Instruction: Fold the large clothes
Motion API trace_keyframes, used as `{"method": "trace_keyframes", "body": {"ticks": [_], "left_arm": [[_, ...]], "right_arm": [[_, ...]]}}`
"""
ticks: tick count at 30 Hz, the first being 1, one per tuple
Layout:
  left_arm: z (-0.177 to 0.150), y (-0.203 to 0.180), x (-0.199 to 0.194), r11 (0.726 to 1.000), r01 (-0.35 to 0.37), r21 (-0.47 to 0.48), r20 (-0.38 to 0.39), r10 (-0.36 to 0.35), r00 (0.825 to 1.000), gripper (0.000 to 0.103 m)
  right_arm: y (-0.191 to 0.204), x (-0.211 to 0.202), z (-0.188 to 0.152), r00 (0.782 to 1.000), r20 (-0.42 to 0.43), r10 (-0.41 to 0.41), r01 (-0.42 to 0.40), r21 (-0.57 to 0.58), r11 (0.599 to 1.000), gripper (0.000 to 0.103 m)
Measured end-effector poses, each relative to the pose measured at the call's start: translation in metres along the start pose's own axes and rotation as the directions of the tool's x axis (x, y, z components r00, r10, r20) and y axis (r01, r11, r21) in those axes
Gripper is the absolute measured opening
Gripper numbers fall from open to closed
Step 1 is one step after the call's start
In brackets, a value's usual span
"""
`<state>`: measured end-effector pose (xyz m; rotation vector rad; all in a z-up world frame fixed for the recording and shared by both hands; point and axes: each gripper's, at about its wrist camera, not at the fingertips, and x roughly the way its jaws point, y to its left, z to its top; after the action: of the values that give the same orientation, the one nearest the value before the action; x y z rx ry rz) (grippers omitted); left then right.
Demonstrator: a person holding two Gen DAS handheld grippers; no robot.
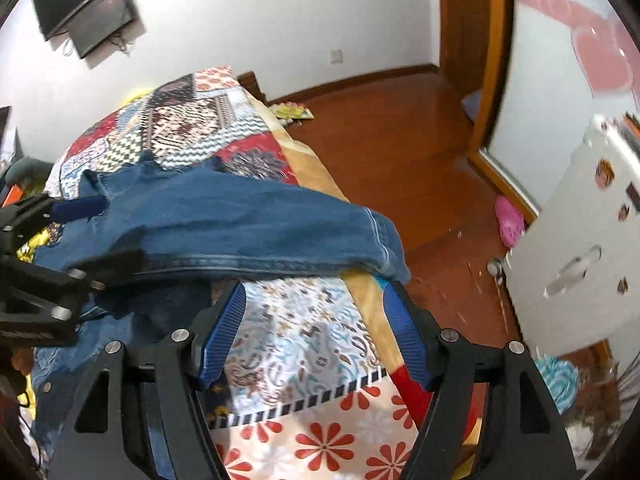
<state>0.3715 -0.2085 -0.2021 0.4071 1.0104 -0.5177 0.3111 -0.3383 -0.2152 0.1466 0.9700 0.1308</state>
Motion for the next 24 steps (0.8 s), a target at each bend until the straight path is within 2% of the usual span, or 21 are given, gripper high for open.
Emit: {"method": "trace_keyframes", "body": {"ticks": [3,6,10,13,14,15,17,19,24], "left_arm": [[0.004,-0.01,0.028,0.999,-0.015,0.029,-0.058,0.017,0.998,0.086],[0.002,-0.014,0.048,0.999,-0.025,0.04,-0.081,0.028,0.996,0.086],[-0.001,-0.024,0.064,0.984,-0.132,0.123,-0.05,0.139,0.989,0.085],[0.002,-0.022,0.064,0.976,-0.179,0.121,-0.015,0.182,0.983,0.062],[0.004,-0.019,0.061,0.978,-0.181,0.109,-0.007,0.182,0.983,0.05],[0.006,-0.015,0.057,0.98,-0.174,0.092,0.002,0.175,0.985,0.033],[0.011,-0.003,0.046,0.992,-0.12,0.043,0.011,0.12,0.993,0.011],[0.017,0.014,0.029,0.998,-0.039,-0.042,0.036,0.041,0.999,0.008],[0.012,0.047,-0.03,0.987,0.025,-0.157,0.167,0.002,0.986,0.007]], "right_arm": [[-0.011,0.009,-0.004,1.0,-0.024,0.011,-0.01,0.038,0.999,0.068],[-0.019,0.016,-0.008,0.999,-0.048,0.018,-0.015,0.066,0.998,0.068],[-0.024,0.019,-0.011,0.998,-0.067,0.019,-0.013,0.083,0.996,0.068],[-0.027,0.019,-0.013,0.997,-0.073,0.024,-0.017,0.091,0.996,0.068],[-0.027,0.019,-0.014,0.997,-0.075,0.023,-0.016,0.091,0.996,0.068],[-0.026,0.019,-0.014,0.997,-0.076,0.022,-0.016,0.088,0.996,0.068],[-0.025,0.017,-0.014,0.997,-0.077,0.021,-0.014,0.082,0.997,0.068],[-0.022,0.015,-0.013,0.997,-0.075,0.021,-0.015,0.08,0.997,0.068],[-0.011,0.007,-0.01,0.998,-0.059,0.035,-0.032,0.052,0.998,0.068]]}}
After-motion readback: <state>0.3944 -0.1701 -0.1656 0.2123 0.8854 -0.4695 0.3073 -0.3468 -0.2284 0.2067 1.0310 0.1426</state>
